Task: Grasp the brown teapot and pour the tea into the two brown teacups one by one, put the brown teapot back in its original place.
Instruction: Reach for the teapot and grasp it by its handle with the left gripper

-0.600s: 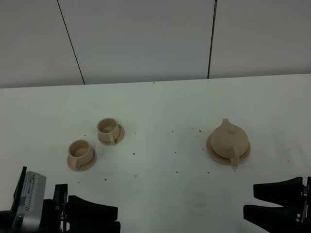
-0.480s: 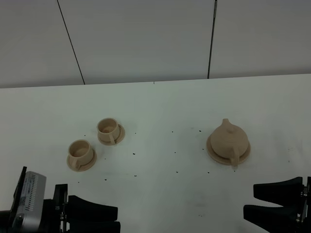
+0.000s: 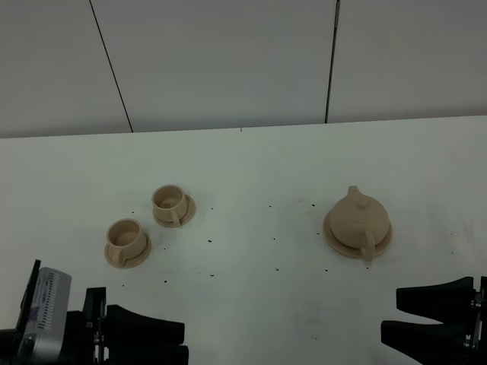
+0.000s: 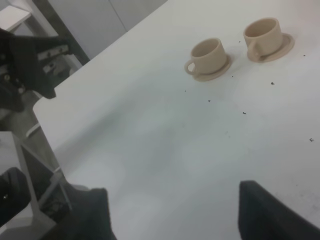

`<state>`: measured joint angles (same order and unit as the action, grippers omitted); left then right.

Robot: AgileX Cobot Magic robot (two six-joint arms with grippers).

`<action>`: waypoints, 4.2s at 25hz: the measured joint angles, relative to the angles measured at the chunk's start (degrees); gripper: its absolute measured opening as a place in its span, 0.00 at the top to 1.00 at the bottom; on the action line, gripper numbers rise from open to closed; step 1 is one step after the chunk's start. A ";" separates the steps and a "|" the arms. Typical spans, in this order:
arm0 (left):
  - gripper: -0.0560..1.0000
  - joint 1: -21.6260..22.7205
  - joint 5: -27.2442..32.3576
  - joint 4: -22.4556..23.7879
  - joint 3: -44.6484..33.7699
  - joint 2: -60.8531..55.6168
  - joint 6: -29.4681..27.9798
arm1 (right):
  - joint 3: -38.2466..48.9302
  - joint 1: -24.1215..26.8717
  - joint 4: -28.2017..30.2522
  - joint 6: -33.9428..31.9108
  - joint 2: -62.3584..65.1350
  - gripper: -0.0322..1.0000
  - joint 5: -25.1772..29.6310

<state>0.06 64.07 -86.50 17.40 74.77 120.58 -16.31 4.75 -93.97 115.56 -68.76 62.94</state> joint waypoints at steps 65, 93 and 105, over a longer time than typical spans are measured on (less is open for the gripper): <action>0.69 0.00 -4.35 73.41 19.68 -62.75 -106.32 | -5.56 0.00 -9.83 -5.99 0.00 0.46 5.83; 0.69 0.00 -3.48 82.13 12.02 -62.69 -112.92 | -5.61 0.00 -7.02 -6.42 0.00 0.46 5.87; 0.69 0.00 -3.91 82.13 11.91 -62.69 -113.03 | -5.61 0.00 -9.77 -5.99 0.00 0.50 5.87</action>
<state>0.06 60.16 -4.37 29.31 12.08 7.55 -21.92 4.75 -103.74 109.57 -68.76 68.81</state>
